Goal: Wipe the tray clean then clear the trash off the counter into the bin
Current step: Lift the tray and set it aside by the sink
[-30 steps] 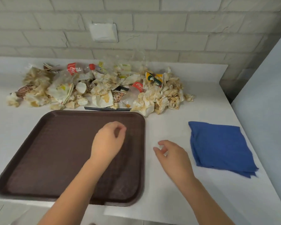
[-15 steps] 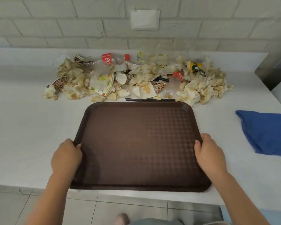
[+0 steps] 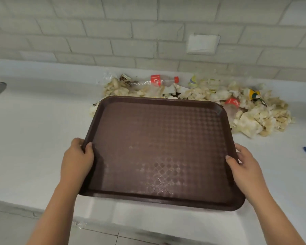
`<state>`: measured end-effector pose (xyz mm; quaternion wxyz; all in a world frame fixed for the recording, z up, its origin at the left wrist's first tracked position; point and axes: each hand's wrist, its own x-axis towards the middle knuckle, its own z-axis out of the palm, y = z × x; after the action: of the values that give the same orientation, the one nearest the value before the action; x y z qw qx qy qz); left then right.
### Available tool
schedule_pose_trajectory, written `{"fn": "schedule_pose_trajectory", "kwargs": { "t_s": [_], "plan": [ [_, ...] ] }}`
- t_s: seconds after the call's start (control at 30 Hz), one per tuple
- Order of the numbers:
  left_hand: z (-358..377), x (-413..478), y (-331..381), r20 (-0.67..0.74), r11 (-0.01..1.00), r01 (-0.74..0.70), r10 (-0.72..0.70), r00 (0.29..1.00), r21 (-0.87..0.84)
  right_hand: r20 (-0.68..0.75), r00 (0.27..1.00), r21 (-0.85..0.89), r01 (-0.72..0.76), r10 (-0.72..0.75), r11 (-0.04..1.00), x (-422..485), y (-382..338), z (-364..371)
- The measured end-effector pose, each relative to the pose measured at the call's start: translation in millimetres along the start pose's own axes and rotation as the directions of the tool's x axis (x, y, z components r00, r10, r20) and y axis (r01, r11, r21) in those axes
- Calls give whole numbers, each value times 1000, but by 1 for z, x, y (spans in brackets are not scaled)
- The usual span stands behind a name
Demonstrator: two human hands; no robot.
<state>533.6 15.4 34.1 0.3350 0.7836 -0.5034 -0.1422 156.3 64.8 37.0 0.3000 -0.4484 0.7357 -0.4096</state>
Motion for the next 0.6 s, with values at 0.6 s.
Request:
{"fn": "schedule_pose_trajectory", "kwargs": {
  "t_s": [0.6],
  "plan": [
    [-140,232,-193,-155,983,174,-163,974,62,213,938,29,275,-275,961,40,-150,304]
  ]
}}
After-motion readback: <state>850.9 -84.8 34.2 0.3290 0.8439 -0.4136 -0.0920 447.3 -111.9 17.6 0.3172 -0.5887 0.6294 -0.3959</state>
